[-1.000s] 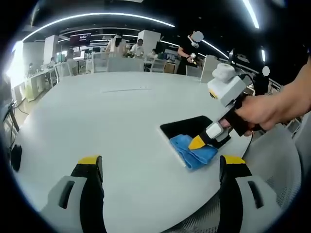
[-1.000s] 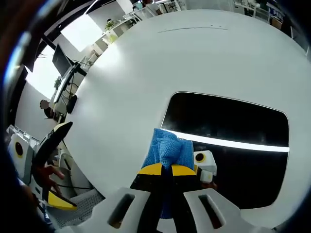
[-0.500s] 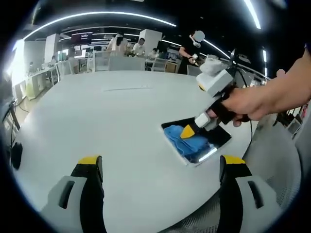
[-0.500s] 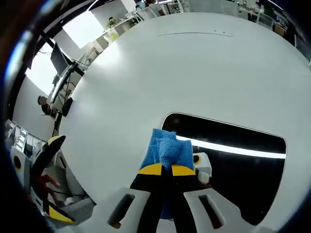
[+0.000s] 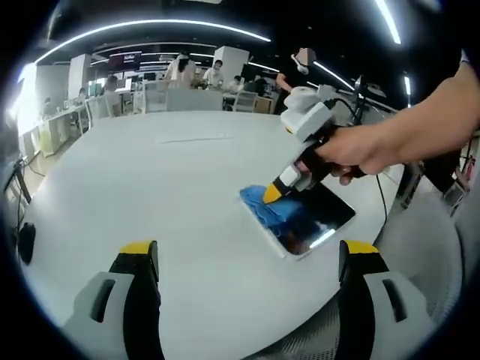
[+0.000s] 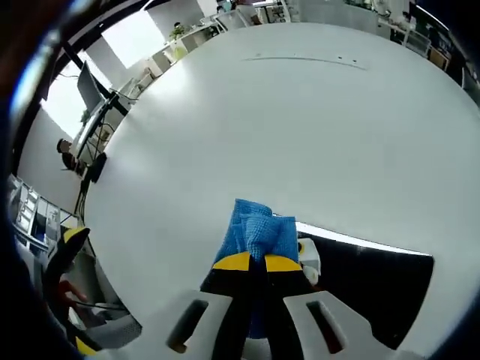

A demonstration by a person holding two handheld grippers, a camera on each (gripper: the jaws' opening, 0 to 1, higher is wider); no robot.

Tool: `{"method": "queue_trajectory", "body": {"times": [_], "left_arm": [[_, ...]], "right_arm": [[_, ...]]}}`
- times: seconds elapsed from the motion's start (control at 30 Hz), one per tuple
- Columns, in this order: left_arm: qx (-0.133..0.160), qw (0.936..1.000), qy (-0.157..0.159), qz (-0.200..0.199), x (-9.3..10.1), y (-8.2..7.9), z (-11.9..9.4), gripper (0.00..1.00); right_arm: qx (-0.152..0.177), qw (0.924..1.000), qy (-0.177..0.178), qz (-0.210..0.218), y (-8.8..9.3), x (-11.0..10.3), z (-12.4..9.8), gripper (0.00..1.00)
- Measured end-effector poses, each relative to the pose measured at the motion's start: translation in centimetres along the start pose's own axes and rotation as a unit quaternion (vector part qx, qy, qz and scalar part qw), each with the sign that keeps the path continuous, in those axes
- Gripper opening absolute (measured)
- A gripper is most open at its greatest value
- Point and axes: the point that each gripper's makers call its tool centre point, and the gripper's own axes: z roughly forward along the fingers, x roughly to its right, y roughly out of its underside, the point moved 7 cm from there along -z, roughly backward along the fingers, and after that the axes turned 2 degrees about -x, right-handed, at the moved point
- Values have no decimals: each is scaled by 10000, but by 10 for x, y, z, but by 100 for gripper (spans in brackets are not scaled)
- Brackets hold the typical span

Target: Wipe the mirror surface with the cleaning cloth until all visible marks leave the cleaned area.

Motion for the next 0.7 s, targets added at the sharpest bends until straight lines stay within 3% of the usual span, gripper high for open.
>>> {"method": "queue_trajectory", "body": {"times": [0.27,0.7], "left_arm": [[-10,9998,109,134,5,-3,0,99],[46,10000,-28,30,2,-4,-2,99]], "right_arm": [[-1,9999,33,-165,-9,3,4,0],[33,9998,-32,-191,-18,6,6,0]]}}
